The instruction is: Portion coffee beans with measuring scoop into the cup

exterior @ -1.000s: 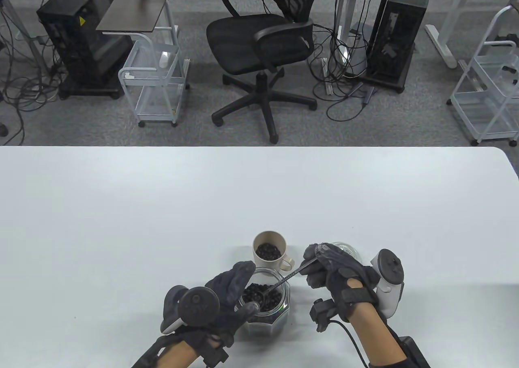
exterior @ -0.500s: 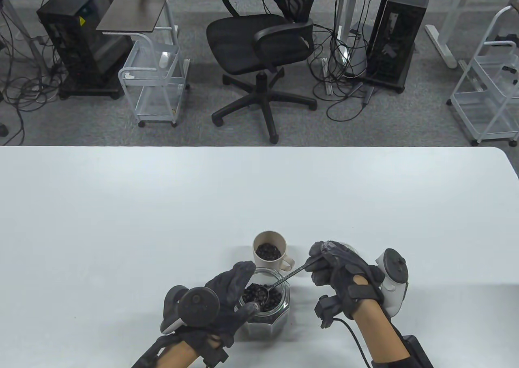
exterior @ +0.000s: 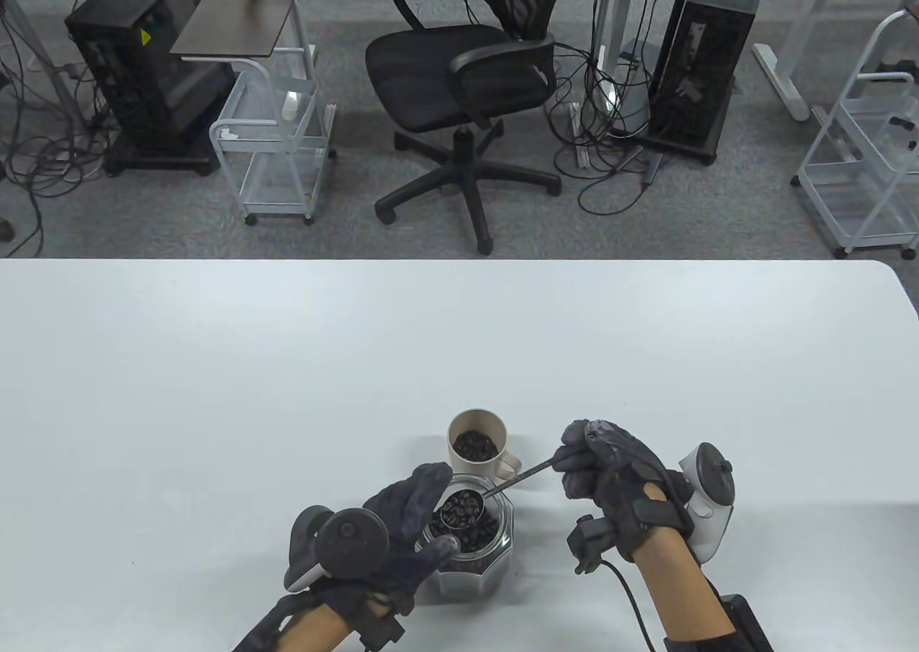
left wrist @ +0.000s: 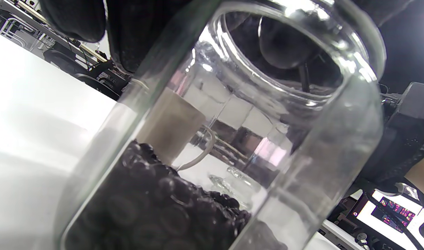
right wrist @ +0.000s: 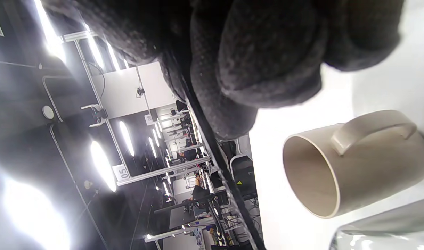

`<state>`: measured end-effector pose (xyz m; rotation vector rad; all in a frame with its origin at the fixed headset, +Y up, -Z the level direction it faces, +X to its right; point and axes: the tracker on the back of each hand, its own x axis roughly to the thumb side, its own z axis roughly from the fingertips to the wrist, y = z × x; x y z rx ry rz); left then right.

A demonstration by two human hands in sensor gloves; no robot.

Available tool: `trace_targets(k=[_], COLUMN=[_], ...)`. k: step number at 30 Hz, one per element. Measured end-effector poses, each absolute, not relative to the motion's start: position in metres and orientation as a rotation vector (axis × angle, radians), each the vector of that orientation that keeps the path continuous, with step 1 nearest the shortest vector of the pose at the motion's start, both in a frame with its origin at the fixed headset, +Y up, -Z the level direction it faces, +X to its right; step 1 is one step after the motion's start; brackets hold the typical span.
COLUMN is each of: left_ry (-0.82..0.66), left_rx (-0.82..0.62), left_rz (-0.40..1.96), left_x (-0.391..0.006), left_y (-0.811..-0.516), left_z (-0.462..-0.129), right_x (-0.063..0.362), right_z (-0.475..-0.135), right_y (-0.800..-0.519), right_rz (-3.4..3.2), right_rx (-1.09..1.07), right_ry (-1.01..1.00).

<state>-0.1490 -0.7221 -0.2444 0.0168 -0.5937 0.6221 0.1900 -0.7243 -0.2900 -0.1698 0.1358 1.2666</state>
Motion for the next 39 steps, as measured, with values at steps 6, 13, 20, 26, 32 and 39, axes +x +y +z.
trace_targets(k=[6,13,20,26,32,39], left_ry=[-0.593,-0.594,-0.594,-0.594,-0.594,-0.593], left_rx=[0.017,0.017,0.017,0.017,0.016,0.013], left_rz=[0.621,0.621,0.621,0.621,0.620,0.622], left_x=[-0.149,-0.149,-0.149,-0.149,-0.149,-0.149], left_y=[-0.722,-0.722,-0.722,-0.722,-0.722,-0.722], left_z=[-0.244,-0.244,-0.244,-0.244,-0.244,-0.244], right_x=[0.194,0.199,0.203,0.206,0.207,0.211], right_z=[-0.288,-0.286,-0.286,-0.287,-0.288,-0.291], right_y=[-0.722,-0.722,-0.724,-0.727,-0.727,-0.729], right_rz=[1.206,1.155,1.114,1.102,1.144,1.251], right_rx=[-0.194,-0.231,-0.259,-0.280,-0.296,-0.299], right_ry=[0.109,0.065,0.034,0.014,-0.008,-0.023])
